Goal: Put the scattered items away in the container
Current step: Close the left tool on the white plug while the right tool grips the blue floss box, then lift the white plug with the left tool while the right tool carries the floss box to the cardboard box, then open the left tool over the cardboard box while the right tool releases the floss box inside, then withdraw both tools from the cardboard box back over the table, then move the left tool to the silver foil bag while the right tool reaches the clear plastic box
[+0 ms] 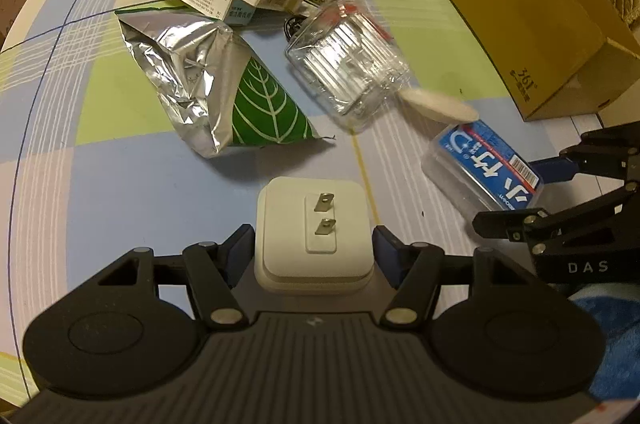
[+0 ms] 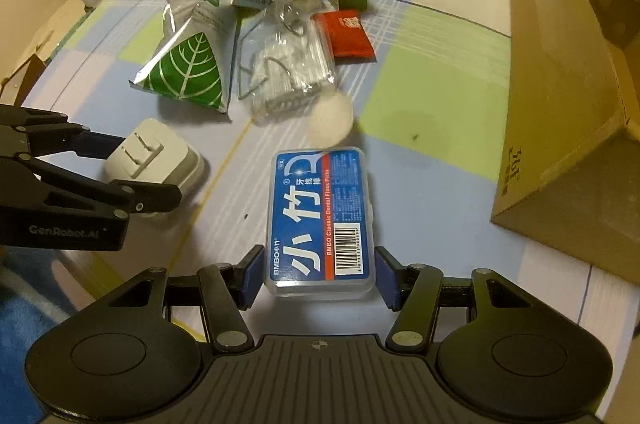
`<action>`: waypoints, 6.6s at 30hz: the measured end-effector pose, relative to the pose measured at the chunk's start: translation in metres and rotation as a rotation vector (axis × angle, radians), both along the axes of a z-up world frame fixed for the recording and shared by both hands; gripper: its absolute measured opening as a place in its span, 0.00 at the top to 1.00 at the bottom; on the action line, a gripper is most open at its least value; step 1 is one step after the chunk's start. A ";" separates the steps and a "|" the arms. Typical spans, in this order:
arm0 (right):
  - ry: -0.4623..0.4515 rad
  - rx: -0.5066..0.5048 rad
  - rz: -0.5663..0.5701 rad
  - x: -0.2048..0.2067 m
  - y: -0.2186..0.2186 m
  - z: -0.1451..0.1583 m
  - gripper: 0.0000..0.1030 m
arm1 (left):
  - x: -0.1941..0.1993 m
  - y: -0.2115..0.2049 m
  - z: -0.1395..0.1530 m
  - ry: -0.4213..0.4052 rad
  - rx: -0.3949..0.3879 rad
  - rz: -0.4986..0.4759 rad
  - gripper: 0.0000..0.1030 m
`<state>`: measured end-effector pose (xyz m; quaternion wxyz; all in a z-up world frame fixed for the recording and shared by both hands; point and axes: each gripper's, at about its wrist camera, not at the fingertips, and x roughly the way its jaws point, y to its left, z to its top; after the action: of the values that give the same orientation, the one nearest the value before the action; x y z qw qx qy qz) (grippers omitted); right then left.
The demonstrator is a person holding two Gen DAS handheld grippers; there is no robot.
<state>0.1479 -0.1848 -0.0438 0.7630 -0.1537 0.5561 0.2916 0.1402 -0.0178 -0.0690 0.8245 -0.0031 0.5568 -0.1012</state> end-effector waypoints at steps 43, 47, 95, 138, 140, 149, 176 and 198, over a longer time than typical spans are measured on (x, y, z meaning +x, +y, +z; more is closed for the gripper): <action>-0.292 0.163 -0.283 0.001 -0.134 0.147 0.48 | -0.002 -0.106 0.108 -0.218 -0.008 -0.178 0.42; -0.315 0.172 -0.351 0.028 -0.163 0.157 0.48 | 0.018 -0.147 0.133 -0.267 -0.019 -0.251 0.42; -0.273 0.208 -0.495 0.111 -0.197 0.121 0.31 | 0.093 -0.221 0.103 -0.327 -0.027 -0.406 0.35; -0.357 0.164 -0.206 -0.059 -0.063 0.139 0.07 | -0.057 -0.023 0.132 -0.355 -0.031 -0.012 0.16; -0.349 0.172 -0.195 -0.064 -0.058 0.135 0.06 | -0.066 -0.011 0.131 -0.359 -0.023 0.010 0.15; -0.314 0.167 -0.165 -0.072 -0.034 0.111 0.06 | -0.089 0.044 0.115 -0.333 0.010 0.100 0.14; -0.204 0.139 -0.097 -0.011 0.009 0.045 0.05 | -0.005 0.075 0.048 -0.199 -0.043 0.171 0.14; -0.259 0.120 0.142 0.025 0.054 0.000 0.06 | 0.080 0.080 -0.007 -0.114 -0.131 0.210 0.14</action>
<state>0.1726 -0.1303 -0.0437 0.8135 -0.1832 0.4225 0.3552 0.2202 0.0621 -0.0759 0.8588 -0.1094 0.4980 -0.0504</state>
